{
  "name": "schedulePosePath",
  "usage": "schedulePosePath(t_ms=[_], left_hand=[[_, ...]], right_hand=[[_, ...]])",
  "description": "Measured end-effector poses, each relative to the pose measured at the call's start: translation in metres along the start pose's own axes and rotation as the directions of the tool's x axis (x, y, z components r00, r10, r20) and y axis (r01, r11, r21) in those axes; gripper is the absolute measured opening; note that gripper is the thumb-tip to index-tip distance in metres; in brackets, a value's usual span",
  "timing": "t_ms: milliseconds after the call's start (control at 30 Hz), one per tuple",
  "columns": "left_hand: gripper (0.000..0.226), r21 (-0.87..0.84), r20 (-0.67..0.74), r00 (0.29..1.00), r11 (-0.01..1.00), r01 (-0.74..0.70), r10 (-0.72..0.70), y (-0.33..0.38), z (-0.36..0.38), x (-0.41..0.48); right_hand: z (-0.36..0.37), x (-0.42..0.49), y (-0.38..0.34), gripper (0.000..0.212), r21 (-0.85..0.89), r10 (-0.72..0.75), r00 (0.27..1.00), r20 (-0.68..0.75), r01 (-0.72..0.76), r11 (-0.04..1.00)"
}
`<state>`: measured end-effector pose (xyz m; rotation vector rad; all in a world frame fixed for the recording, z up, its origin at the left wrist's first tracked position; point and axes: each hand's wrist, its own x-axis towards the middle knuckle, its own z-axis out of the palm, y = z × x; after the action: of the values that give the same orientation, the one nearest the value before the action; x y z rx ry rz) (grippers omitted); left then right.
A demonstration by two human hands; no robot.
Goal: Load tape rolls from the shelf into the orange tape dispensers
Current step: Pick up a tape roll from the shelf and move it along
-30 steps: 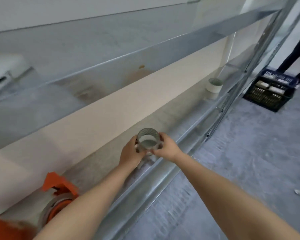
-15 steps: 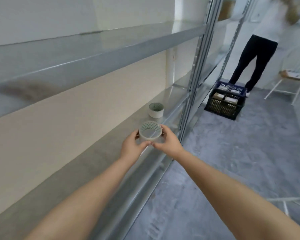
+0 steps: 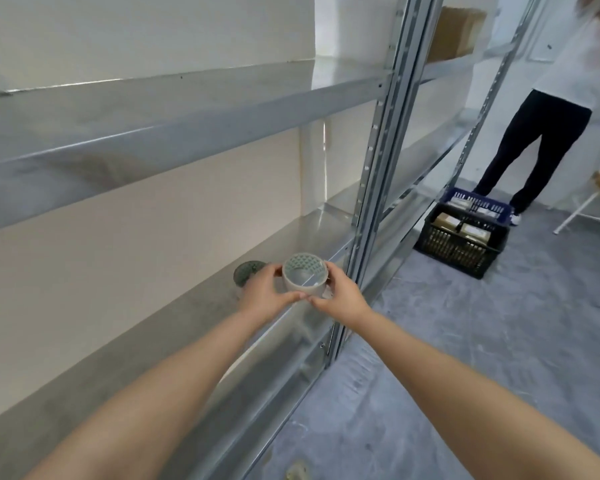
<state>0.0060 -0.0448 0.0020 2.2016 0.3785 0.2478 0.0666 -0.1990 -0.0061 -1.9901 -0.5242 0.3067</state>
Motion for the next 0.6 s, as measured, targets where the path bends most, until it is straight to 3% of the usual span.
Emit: schedulePosePath(t_ms=[100, 233, 400, 600], left_hand=[[0.070, 0.157, -0.033, 0.999, 0.988, -0.005, 0.010, 0.006, 0.007, 0.045], [0.084, 0.234, -0.067, 0.996, 0.970, 0.066, -0.052, 0.003, 0.019, 0.088], [0.056, 0.274, -0.151, 0.971, 0.936, 0.222, -0.186, -0.010, 0.029, 0.113], [0.057, 0.361, -0.203, 0.933, 0.863, 0.355, -0.299, -0.019, 0.036, 0.116]], right_hand=[[-0.018, 0.049, 0.012, 0.071, -0.063, -0.009, 0.999, 0.031, 0.011, 0.998], [-0.027, 0.105, 0.027, 0.075, -0.139, 0.010, 0.993, 0.121, 0.007, 0.990], [-0.016, 0.152, 0.031, 0.074, -0.200, -0.016, 0.967, 0.254, 0.069, 0.977], [-0.007, 0.183, 0.049, 0.075, -0.234, -0.075, 0.883, 0.463, 0.203, 0.951]])
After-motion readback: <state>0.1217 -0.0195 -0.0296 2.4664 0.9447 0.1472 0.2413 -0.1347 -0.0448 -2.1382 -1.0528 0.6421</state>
